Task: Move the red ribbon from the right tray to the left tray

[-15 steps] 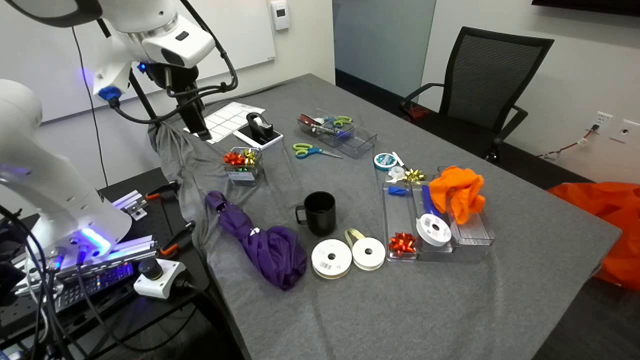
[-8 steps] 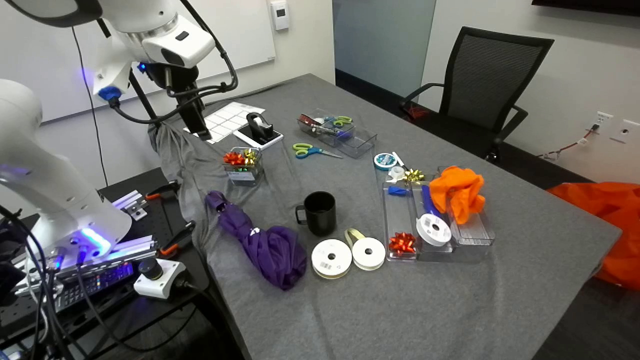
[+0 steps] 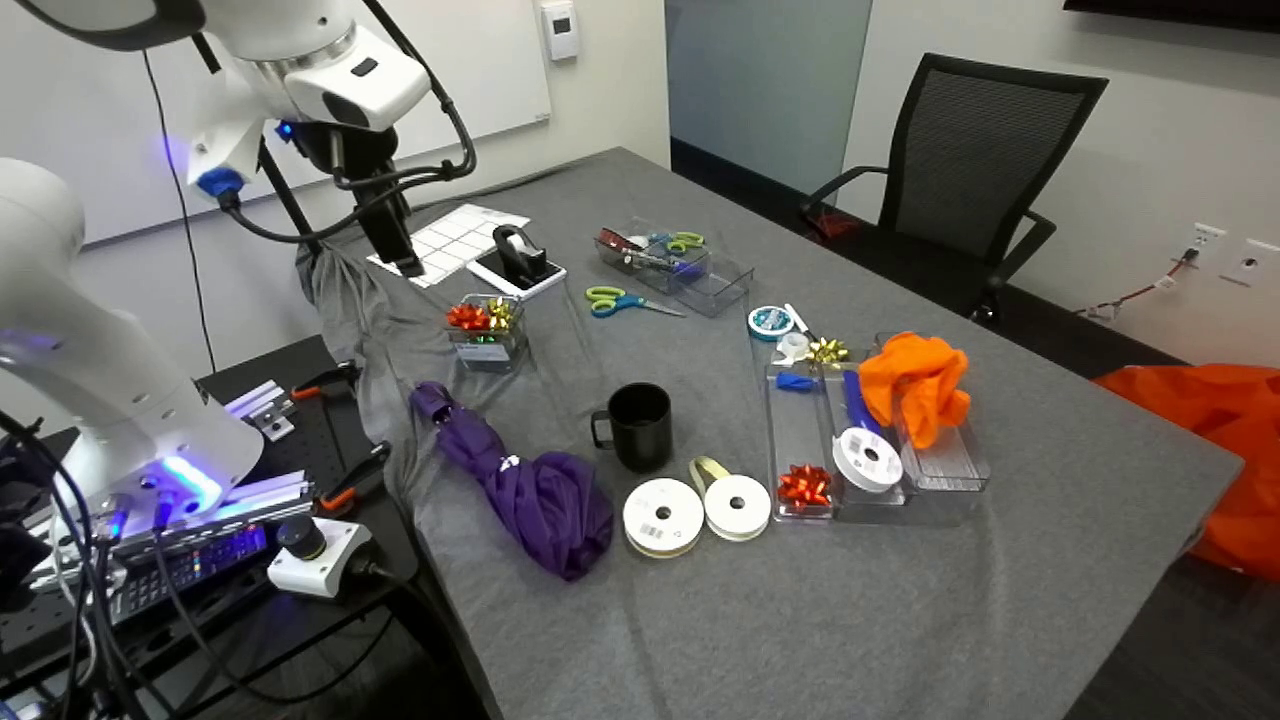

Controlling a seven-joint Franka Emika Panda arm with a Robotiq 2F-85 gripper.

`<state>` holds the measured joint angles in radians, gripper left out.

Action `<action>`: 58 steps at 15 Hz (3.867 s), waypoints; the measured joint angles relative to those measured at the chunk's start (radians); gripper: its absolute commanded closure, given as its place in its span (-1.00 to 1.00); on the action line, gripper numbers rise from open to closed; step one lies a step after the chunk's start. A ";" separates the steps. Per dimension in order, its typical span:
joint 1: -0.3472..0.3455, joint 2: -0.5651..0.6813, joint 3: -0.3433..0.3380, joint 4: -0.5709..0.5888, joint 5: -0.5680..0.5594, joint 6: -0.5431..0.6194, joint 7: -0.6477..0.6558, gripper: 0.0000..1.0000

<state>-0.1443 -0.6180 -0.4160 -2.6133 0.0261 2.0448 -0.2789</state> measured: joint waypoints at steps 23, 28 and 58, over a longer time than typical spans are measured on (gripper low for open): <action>0.012 0.385 0.122 0.298 0.071 0.332 0.137 -1.00; 0.011 0.402 0.119 0.321 0.153 0.336 0.146 -1.00; -0.174 1.106 0.131 0.860 0.229 0.441 0.276 -1.00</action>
<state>-0.3179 0.4880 -0.2854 -1.7538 0.2555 2.4856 -0.0034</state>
